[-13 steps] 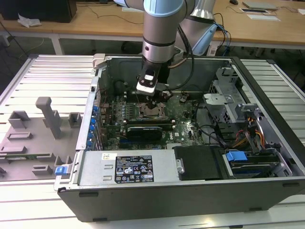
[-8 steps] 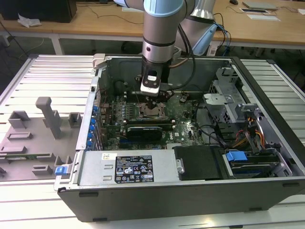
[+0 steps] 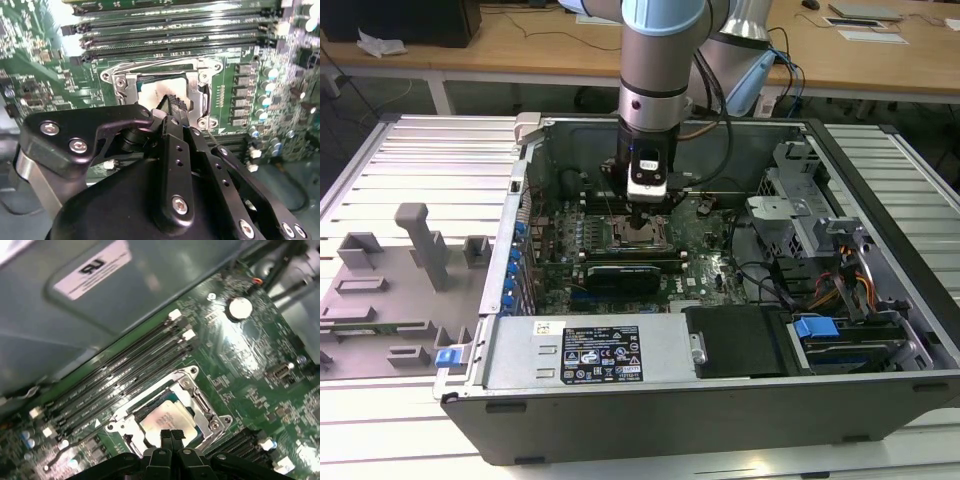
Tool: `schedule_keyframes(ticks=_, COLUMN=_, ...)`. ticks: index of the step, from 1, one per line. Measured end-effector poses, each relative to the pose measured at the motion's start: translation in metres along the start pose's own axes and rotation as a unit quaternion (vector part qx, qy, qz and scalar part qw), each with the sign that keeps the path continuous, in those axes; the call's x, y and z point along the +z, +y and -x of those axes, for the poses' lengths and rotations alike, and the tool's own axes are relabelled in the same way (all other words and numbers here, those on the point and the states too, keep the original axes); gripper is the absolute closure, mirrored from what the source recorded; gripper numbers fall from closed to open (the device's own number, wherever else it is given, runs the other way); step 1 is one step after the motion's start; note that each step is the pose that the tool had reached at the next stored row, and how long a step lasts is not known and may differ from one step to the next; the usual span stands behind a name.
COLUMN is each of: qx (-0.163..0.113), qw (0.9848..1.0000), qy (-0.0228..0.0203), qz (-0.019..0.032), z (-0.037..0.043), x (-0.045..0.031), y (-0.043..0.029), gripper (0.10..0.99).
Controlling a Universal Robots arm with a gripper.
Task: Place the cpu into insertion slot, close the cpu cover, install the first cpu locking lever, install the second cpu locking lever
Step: 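Close the cpu cover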
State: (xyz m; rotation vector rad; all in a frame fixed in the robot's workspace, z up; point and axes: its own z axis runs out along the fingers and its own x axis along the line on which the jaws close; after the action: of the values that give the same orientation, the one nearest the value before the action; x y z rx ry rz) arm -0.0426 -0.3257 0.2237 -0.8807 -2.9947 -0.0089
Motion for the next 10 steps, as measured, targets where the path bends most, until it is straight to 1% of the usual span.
schedule_keyframes(ticks=1, qx=-0.009, qw=1.0000, qy=0.0000, qz=-0.0002, z=0.0000, x=0.0000, y=0.0000, gripper=0.980)
schedule_keyframes(ticks=2, qx=-0.025, qw=0.9997, qy=0.0000, qz=-0.0006, z=0.0000, x=0.0001, y=0.0000, gripper=0.980)
schedule_keyframes(ticks=3, qx=-0.042, qw=0.9991, qy=0.0000, qz=-0.0009, z=0.0000, x=0.0001, y=0.0000, gripper=0.980)
schedule_keyframes(ticks=4, qx=-0.060, qw=0.9982, qy=0.0000, qz=-0.0013, z=0.0000, x=0.0002, y=0.0000, gripper=0.980)
schedule_keyframes(ticks=6, qx=-0.094, qw=0.9956, qy=0.0000, qz=-0.0020, z=0.0000, x=0.0003, y=0.0000, gripper=0.980)
schedule_keyframes(ticks=7, qx=-0.113, qw=0.9936, qy=0.0000, qz=-0.0024, z=0.0000, x=0.0004, y=0.0000, gripper=0.980)
schedule_keyframes(ticks=8, qx=-0.134, qw=0.9910, qy=0.0000, qz=-0.0028, z=0.0000, x=0.0004, y=0.0000, gripper=0.980)
schedule_keyframes(ticks=9, qx=-0.159, qw=0.9874, qy=0.0000, qz=-0.0033, z=0.0000, x=0.0005, y=0.0000, gripper=0.980)
schedule_keyframes(ticks=10, qx=-0.175, qw=0.9845, qy=0.0000, qz=-0.0037, z=0.0000, x=0.0006, y=0.0000, gripper=0.980)
